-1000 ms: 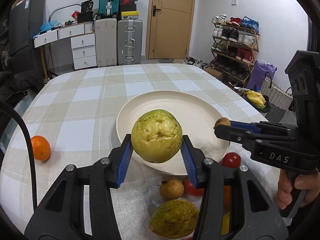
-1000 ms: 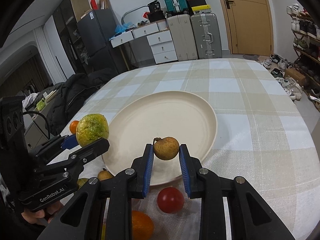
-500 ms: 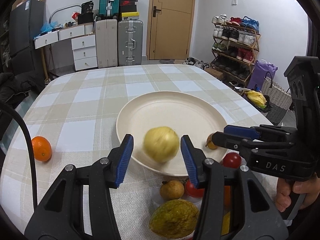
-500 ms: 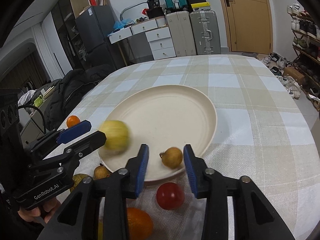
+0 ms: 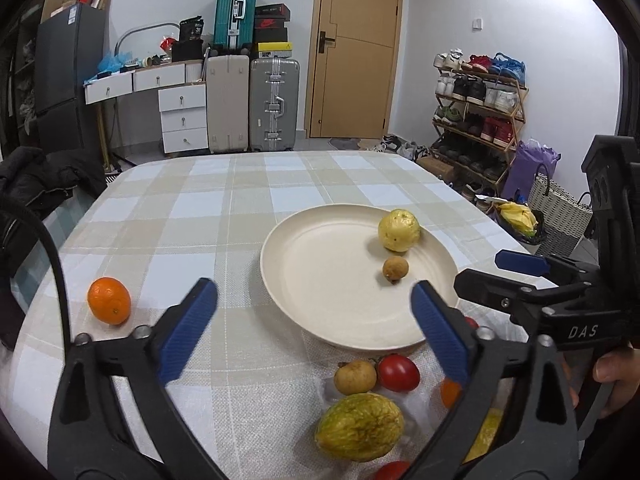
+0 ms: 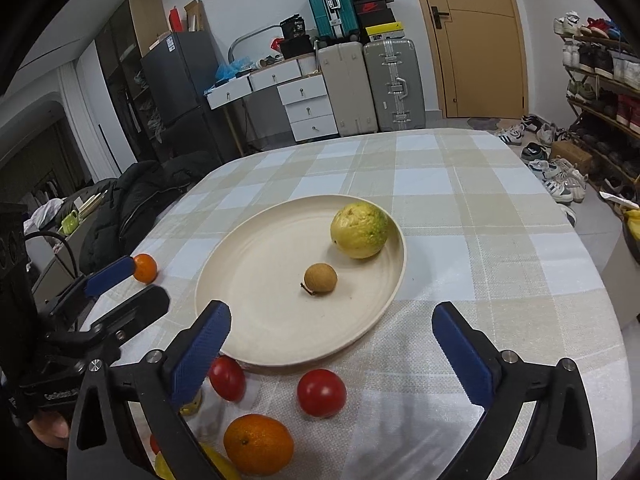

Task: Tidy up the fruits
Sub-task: 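Open the left tool over the plate while the right tool releases the brown fruit there, then withdraw both open tools from the plate back toward the remaining fruits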

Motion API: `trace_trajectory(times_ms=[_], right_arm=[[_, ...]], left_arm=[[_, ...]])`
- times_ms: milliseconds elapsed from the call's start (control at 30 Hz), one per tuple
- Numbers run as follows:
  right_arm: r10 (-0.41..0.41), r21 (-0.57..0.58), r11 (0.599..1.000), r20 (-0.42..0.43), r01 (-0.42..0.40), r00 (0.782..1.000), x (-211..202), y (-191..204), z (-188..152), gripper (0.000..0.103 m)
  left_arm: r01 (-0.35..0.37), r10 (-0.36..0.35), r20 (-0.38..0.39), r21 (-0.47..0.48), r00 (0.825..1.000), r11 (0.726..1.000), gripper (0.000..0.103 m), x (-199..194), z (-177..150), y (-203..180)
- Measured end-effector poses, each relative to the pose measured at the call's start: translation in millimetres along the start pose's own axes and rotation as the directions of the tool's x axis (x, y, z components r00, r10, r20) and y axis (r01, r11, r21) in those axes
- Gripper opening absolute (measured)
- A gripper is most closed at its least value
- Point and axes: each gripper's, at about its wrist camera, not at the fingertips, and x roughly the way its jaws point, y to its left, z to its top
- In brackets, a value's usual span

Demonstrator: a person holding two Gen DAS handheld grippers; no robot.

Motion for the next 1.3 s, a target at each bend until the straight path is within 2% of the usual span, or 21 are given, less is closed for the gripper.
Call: trace_trajectory(times_ms=[100,233,567,867,1300], right_arm=[[0.021,-0.008,1.000,-0.004,-0.021,1.000,-5,1,0,0.103],[0.008,-0.036,0.999,0.004,-0.008,1.000,-13,7,-2,0.103],[-0.004,-0.093,0.996,-0.012,0.003,1.000,-28,21,-18,0.103],[0.002,-0.116,0.993,-0.012,-0.003,1.000,-44,31,-39,0.103],[0.007,-0.175,0.985,-0.018,-0.010,1.000,-56,52,-67,0.103]], left_arm=[[-0.004,0.004,0.017,0.020,1.000,1.000,0.102,-14,-2,-1],[-0.005,0.004,0.028,0.033,1.000,0.999,0.102,-33,-5,-1],[0.012,-0.012,0.011,0.025,1.000,1.000,0.102,-67,-23,5],[0.023,-0.023,0.001,0.025,1.000,0.999,0.102,-82,-37,0],[-0.001,0.001,-0.009,0.024,1.000,1.000,0.102,-92,-51,-4]])
